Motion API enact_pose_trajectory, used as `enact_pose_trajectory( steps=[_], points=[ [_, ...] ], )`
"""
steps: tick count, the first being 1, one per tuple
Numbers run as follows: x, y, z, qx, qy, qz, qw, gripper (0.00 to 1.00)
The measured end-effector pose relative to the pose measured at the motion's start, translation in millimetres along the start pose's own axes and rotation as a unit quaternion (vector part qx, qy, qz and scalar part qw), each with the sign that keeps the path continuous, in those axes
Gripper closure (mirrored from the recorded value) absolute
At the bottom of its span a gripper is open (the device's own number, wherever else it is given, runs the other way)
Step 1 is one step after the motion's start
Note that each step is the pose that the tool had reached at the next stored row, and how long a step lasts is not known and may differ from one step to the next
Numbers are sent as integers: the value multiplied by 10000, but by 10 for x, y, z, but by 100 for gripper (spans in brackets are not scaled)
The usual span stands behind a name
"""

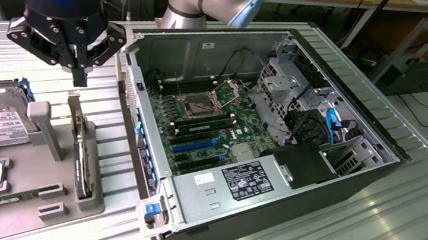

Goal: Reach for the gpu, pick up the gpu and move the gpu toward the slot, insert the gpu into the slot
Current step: 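Reach for the gpu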

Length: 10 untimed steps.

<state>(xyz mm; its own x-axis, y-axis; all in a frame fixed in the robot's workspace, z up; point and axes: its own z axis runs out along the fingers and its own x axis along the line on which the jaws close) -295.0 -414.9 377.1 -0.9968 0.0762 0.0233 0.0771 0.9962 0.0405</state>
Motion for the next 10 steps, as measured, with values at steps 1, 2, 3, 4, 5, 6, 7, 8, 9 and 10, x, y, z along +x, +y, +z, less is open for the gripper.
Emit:
enact_pose_trajectory(
  steps=[1, 2, 3, 4, 5, 6, 7, 8, 9, 10],
  points=[
    [11, -4, 2, 1, 5, 0, 10000, 89],
    [18, -6, 3, 1, 8, 0, 10000, 89],
    [25, -8, 4, 1, 10, 0, 10000, 89],
    [32, -10, 6, 1, 13, 1, 10000, 89],
    [40, -12, 7, 1, 15, 1, 10000, 89],
    [46, -14, 8, 1, 18, 1, 10000, 89],
    [53, -16, 9, 2, 21, 1, 10000, 89],
    [61, -18, 10, 2, 23, 1, 10000, 89],
    [68, -21, 12, 2, 25, 1, 10000, 89],
    [74, -23, 13, 2, 27, 1, 10000, 89]
  ],
)
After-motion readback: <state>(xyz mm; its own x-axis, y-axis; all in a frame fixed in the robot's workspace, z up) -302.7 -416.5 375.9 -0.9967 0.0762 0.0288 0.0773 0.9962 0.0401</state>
